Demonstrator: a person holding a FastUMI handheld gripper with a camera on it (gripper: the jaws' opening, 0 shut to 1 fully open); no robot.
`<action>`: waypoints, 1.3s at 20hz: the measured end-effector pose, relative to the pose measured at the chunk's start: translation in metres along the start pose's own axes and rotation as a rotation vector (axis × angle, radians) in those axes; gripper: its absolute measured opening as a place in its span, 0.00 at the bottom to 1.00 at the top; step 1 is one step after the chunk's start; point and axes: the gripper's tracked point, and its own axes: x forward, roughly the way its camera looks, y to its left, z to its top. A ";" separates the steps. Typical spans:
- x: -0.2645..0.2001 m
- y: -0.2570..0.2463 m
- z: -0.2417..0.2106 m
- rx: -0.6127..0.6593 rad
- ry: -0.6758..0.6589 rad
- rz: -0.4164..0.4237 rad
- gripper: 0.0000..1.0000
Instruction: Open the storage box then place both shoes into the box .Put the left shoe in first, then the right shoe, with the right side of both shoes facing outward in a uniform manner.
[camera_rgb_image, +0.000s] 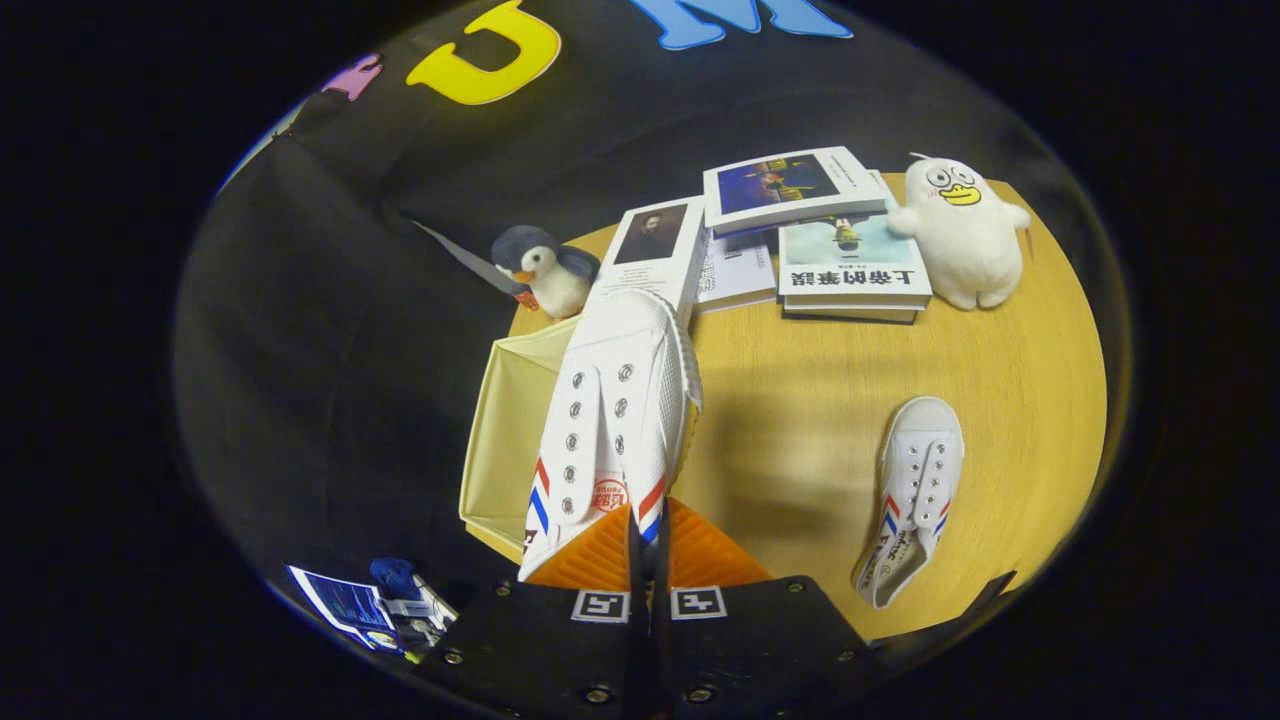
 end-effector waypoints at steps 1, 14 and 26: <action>0.001 0.008 0.002 -0.009 0.004 0.003 0.01; 0.087 0.102 0.016 -0.122 0.110 0.029 0.01; 0.162 0.149 0.002 -0.197 0.172 0.067 0.34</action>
